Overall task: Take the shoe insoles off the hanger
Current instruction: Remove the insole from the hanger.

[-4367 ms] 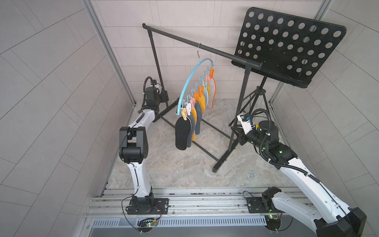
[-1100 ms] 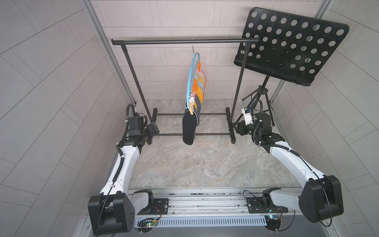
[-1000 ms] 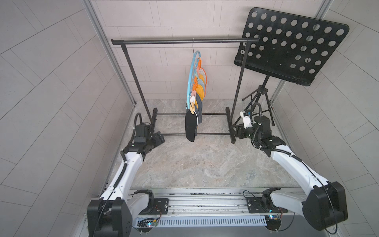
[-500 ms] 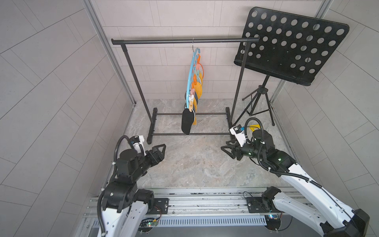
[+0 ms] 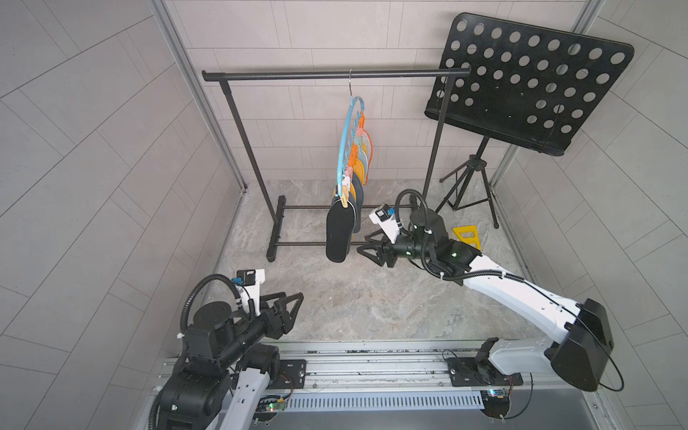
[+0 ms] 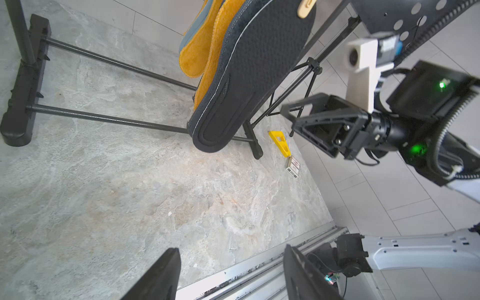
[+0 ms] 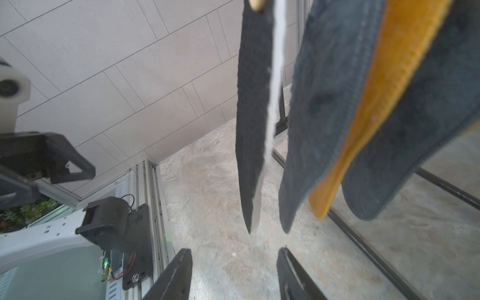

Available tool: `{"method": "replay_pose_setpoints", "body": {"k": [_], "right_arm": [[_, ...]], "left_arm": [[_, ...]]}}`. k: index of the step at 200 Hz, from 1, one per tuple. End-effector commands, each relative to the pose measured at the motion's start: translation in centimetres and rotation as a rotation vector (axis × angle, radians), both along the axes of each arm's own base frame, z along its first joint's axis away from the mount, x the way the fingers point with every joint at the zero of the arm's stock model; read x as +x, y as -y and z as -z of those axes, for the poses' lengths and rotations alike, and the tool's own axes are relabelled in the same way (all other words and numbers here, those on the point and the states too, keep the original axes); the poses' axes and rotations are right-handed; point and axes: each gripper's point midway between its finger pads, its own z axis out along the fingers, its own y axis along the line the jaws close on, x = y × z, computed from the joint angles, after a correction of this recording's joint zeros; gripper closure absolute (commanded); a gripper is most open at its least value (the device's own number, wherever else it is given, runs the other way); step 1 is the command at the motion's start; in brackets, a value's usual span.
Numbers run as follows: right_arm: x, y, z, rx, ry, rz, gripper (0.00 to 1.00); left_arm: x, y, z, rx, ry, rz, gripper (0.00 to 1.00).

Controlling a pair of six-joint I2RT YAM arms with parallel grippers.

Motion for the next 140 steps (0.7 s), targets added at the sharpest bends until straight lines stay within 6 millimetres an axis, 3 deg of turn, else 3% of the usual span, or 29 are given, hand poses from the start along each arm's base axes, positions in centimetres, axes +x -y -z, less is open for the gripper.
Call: {"method": "replay_pose_setpoints", "body": {"k": [1, 38, 71, 112, 140], "right_arm": [[1.0, -1.9, -3.7, 0.073, 0.107, -0.023, 0.44], [3.7, -3.7, -4.0, 0.057, 0.156, -0.007, 0.48], [5.7, -3.9, -3.3, 0.028, 0.165, 0.037, 0.50], [5.7, -2.3, -1.9, 0.001, 0.195, 0.026, 0.51], [6.2, 0.1, -1.1, -0.025, 0.170, 0.073, 0.51]], "left_arm": [[-1.3, -0.1, 0.2, 0.065, 0.020, 0.035, 0.31], [-1.2, -0.6, 0.7, 0.090, 0.009, 0.015, 0.31], [-1.0, -0.6, 1.0, 0.093, 0.004, 0.011, 0.32], [-1.1, -1.0, 1.6, 0.106, -0.025, -0.011, 0.34], [-1.3, -1.1, 2.1, 0.112, -0.036, -0.009, 0.34]]}}
